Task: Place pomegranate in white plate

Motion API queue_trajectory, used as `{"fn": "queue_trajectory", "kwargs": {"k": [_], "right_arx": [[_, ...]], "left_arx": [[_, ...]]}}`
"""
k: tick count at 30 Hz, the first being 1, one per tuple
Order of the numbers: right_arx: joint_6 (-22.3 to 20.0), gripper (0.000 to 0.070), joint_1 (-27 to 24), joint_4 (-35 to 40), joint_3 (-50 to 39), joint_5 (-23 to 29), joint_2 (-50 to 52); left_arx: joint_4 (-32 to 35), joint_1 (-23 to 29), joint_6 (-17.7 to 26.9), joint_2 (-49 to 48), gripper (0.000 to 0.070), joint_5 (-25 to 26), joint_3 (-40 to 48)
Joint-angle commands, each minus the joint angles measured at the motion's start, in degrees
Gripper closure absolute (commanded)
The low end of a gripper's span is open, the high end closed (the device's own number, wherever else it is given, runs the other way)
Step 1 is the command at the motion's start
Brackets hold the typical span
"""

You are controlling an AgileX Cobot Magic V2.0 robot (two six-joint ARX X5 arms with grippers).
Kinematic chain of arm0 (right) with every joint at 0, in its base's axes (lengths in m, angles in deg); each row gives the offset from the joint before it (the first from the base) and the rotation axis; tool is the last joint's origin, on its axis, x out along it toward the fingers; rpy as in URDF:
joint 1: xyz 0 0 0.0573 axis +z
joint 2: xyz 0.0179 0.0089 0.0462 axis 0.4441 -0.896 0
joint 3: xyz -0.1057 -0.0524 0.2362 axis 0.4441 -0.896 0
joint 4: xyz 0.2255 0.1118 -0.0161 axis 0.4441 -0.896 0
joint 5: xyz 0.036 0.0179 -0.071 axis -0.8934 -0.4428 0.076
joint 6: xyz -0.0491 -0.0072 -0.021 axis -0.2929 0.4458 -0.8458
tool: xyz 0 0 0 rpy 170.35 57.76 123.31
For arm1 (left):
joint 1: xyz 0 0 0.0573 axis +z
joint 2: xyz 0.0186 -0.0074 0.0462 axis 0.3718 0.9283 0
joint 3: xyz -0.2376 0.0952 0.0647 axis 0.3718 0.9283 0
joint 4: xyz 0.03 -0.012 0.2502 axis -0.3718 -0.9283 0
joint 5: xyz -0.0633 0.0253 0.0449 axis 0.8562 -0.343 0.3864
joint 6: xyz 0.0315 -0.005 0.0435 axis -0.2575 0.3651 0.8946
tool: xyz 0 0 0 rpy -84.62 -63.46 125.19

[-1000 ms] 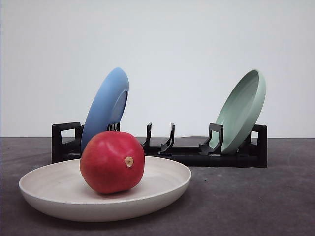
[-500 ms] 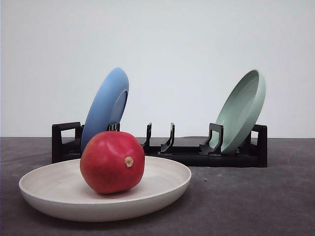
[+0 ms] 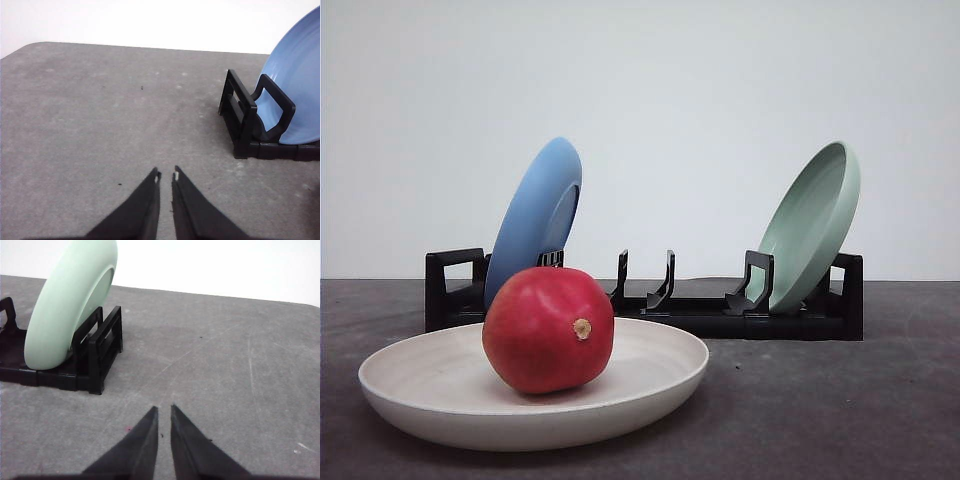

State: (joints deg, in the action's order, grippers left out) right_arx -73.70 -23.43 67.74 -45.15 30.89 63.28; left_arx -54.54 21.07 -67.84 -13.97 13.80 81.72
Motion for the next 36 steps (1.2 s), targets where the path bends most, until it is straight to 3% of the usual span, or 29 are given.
{"fn": "queue_trajectory", "kwargs": {"k": [1,36], "right_arx": [[-0.2,0.0659,-0.1,0.6,-0.3,0.0,0.0],[-0.2,0.0659,-0.1,0.6,-0.3,0.0,0.0]], "left_arx": [[0.0,0.1,0.2,0.0,0.0673,-0.2,0.6],[0.0,0.1,0.2,0.0,0.0673,-0.2,0.6]]}}
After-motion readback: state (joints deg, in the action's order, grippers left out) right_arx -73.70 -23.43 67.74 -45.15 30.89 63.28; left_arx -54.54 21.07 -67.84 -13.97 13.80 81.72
